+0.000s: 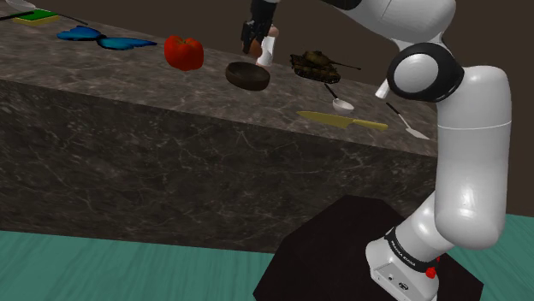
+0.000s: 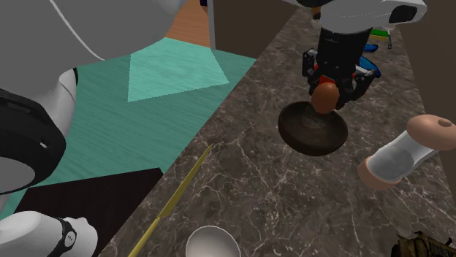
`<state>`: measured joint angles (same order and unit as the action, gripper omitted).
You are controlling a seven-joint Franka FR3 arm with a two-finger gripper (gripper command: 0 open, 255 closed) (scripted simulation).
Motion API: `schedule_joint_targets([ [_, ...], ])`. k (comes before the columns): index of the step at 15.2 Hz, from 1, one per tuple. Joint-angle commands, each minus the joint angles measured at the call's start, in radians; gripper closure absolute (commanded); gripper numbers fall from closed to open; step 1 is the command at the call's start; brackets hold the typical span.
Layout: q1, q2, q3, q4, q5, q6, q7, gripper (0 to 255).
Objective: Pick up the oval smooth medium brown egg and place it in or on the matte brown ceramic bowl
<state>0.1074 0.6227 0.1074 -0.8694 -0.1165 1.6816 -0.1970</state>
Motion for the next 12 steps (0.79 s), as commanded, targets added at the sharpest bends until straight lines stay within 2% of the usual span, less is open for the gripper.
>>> schedule_joint_targets([
  [1,-0.003,-0.015,0.001,-0.052,0.001,0.038,0.003,255],
  [8,-0.013,-0.058,0.002,-0.218,0.002,0.161,0.011,255],
  [12,-0.013,-0.058,0.002,-0.218,0.002,0.161,0.011,255],
])
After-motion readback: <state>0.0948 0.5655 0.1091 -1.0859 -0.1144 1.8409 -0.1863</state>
